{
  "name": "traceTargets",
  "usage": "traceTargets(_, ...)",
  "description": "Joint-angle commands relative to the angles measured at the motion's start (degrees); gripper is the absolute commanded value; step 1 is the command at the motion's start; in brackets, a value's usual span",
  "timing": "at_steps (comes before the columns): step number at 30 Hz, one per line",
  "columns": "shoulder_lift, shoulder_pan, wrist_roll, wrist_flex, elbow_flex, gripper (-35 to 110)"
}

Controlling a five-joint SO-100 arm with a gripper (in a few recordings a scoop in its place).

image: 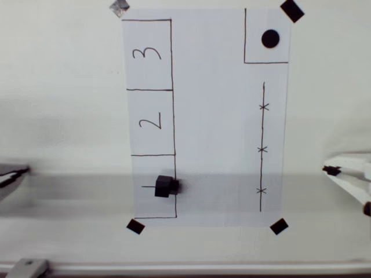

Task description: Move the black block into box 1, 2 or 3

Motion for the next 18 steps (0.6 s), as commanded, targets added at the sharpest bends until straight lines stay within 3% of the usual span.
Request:
traceTargets(1, 0.88, 0.62, 0.26, 4.83, 0.62, 0)
traceTargets(18, 0.88, 0.35, 10.20, 13.97, 0.62, 0)
